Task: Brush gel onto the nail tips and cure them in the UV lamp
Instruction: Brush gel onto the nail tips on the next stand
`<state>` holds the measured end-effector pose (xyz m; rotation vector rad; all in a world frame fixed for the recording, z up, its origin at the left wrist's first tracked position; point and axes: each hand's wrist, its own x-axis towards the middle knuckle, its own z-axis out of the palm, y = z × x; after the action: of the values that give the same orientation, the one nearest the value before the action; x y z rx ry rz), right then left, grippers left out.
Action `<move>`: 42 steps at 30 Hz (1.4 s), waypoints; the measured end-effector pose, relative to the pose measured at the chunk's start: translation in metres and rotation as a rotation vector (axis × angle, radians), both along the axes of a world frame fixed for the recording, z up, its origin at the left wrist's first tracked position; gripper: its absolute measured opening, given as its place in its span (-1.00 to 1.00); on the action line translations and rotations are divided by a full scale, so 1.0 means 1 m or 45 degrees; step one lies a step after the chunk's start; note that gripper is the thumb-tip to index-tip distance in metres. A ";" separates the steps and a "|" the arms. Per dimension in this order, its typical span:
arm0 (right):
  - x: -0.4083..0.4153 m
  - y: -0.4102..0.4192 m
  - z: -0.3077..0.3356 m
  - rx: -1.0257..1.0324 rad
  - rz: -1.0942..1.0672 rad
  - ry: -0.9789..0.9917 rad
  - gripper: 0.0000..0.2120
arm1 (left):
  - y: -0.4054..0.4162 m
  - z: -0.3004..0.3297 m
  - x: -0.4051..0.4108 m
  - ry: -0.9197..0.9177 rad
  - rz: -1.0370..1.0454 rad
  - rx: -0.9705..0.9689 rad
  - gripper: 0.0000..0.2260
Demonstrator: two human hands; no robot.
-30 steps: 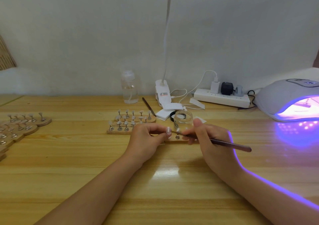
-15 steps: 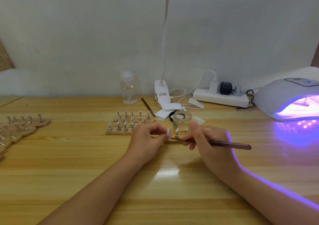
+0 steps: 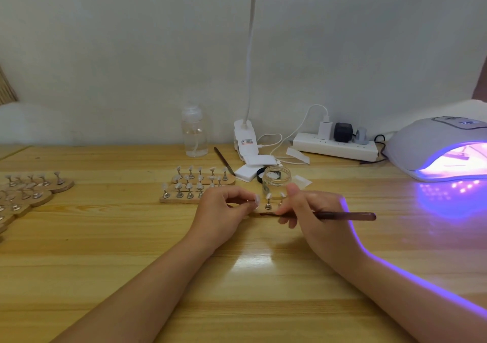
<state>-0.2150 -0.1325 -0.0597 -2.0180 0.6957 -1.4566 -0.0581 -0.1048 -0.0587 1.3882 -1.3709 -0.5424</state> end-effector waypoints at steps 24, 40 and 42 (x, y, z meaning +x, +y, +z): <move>-0.001 -0.001 -0.002 -0.098 -0.026 0.043 -0.64 | 0.001 0.000 -0.001 -0.048 0.061 0.094 -0.89; -0.001 0.000 -0.001 -0.022 -0.035 -0.009 -0.65 | 0.001 0.002 -0.001 -0.022 0.065 0.106 -0.87; 0.000 -0.001 0.001 -0.123 -0.068 0.032 -0.68 | 0.001 0.002 -0.001 -0.022 0.069 0.108 -0.89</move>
<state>-0.2152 -0.1332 -0.0590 -2.1087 0.7066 -1.5246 -0.0590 -0.1041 -0.0571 1.4976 -1.3336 -0.5596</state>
